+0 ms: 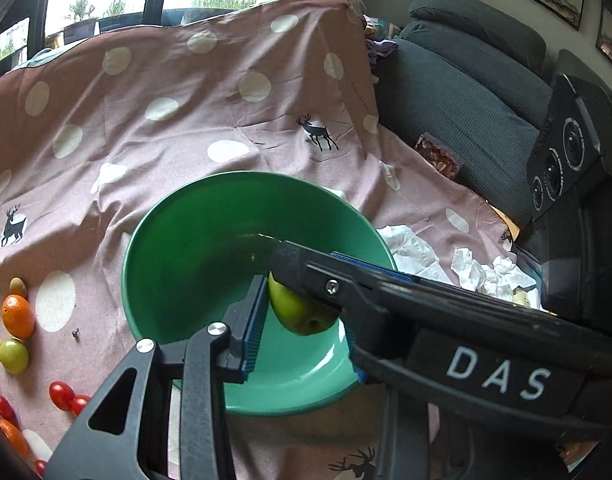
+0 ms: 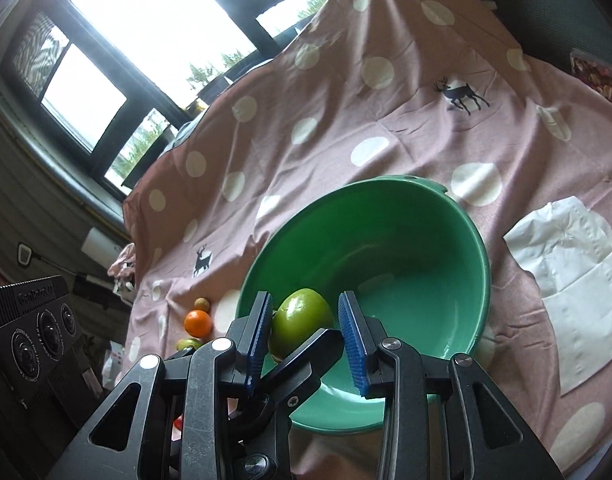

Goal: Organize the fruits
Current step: 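Carry the held green apple with the right tool into the green bowl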

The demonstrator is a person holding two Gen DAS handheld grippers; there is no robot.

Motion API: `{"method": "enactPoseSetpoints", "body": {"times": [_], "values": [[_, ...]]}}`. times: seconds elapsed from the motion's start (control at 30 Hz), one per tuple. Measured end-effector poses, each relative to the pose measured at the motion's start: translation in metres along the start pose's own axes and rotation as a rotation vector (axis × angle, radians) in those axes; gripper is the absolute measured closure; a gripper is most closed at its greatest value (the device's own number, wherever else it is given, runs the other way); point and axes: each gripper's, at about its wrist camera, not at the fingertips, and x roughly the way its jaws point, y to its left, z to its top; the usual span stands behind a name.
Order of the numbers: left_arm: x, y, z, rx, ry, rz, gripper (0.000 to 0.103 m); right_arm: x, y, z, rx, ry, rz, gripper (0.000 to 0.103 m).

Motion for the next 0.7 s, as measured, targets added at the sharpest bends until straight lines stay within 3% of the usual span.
{"method": "enactPoseSetpoints", "body": {"times": [0.7], "values": [[0.028,0.009,0.000,-0.061,0.053,-0.029,0.067,0.021,-0.012,0.007,0.012,0.058,-0.099,0.065]]}}
